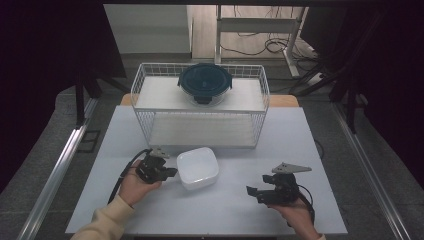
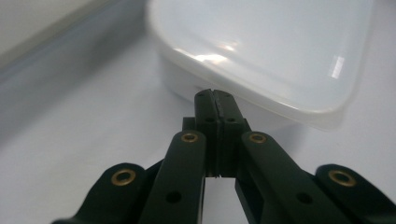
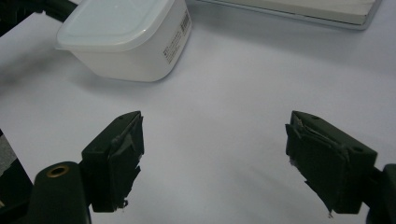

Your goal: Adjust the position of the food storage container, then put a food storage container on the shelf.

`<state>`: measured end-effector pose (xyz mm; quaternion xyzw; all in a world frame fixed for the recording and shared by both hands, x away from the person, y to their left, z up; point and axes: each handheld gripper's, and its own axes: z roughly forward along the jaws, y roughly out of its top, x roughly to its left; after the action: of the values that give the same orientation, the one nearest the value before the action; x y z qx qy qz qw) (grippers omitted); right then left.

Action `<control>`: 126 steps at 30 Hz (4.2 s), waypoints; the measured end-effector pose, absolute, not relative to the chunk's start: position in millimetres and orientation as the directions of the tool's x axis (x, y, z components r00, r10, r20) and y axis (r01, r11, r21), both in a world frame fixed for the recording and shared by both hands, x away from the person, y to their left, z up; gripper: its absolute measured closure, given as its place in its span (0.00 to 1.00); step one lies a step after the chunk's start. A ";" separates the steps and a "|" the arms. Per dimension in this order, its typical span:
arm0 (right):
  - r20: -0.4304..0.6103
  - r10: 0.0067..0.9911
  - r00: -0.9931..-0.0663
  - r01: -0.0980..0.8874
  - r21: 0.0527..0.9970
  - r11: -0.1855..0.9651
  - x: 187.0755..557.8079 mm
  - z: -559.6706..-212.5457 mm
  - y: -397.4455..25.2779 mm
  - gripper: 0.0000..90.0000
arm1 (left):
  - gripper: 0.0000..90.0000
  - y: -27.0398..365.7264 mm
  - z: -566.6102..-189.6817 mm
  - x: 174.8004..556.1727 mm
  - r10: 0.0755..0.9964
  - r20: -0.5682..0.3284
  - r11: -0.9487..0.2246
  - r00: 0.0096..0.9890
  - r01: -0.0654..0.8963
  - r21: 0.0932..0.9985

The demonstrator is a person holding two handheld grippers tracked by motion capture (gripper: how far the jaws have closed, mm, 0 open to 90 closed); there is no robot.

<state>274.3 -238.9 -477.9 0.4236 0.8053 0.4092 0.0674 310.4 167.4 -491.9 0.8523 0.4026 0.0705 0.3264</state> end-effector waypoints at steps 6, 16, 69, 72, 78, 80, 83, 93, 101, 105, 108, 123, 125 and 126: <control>0.239 0.742 -0.626 0.636 0.707 0.309 276.1 -480.5 -239.2 0.21 | 1.00 182.7 -483.2 343.5 0.791 -0.136 -0.375 0.597 0.647 0.664; 0.242 0.746 -0.621 0.644 0.700 0.309 275.7 -482.4 -241.0 0.21 | 1.00 161.3 -492.8 379.1 0.731 -0.129 -0.452 0.670 0.617 0.644; 0.271 0.735 -0.622 0.645 0.709 0.284 274.1 -479.0 -242.0 0.21 | 0.94 143.8 -481.9 264.6 0.663 -0.303 -0.331 0.685 0.631 0.702; 0.271 0.733 -0.623 0.643 0.712 0.283 274.0 -478.8 -241.8 0.21 | 0.73 156.3 -477.5 257.4 0.705 -0.307 -0.260 0.639 0.636 0.727; 0.269 0.722 -0.638 0.628 0.723 0.286 273.1 -478.0 -240.4 0.21 | 0.40 174.7 -478.7 249.4 0.747 -0.318 -0.217 0.584 0.666 0.714; 0.286 0.715 -0.639 0.633 0.722 0.277 273.3 -477.5 -240.9 0.21 | 0.37 177.4 -479.9 248.8 0.746 -0.328 -0.211 0.579 0.673 0.709; 0.298 0.708 -0.640 0.634 0.725 0.268 272.6 -476.5 -241.5 0.21 | 0.36 179.0 -480.2 249.5 0.744 -0.340 -0.201 0.576 0.678 0.707; 0.301 0.697 -0.651 0.623 0.737 0.263 270.6 -473.1 -240.5 0.21 | 0.33 178.1 -478.8 250.1 0.755 -0.330 -0.197 0.567 0.675 0.711; 0.320 0.683 -0.656 0.629 0.733 0.261 269.7 -471.0 -236.7 0.26 | 0.33 175.9 -478.6 253.7 0.732 -0.380 -0.166 0.566 0.688 0.707; 0.349 0.682 -0.643 0.647 0.724 0.239 270.8 -468.2 -234.1 0.30 | 0.33 175.9 -477.7 257.3 0.735 -0.386 -0.150 0.557 0.689 0.709; 0.361 0.680 -0.639 0.652 0.724 0.228 274.0 -463.0 -233.6 0.32 | 0.33 177.3 -475.3 260.3 0.739 -0.398 -0.127 0.544 0.692 0.711; 0.471 0.648 -0.598 0.738 0.640 0.214 300.5 -453.7 -200.5 0.38 | 0.37 154.4 -468.1 282.0 0.668 -0.552 -0.030 0.499 0.759 0.650; 0.480 0.646 -0.593 0.742 0.638 0.207 301.8 -457.7 -199.6 0.39 | 0.37 152.0 -471.8 282.9 0.659 -0.570 -0.023 0.491 0.771 0.637; 0.485 0.647 -0.588 0.747 0.633 0.205 302.2 -460.0 -199.0 0.39 | 0.38 150.5 -473.4 283.2 0.654 -0.581 -0.023 0.485 0.780 0.625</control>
<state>302.2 -199.0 -460.0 0.4502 0.7741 0.4415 -0.0565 283.2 150.5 -473.4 0.7121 0.5034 -0.0651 0.4849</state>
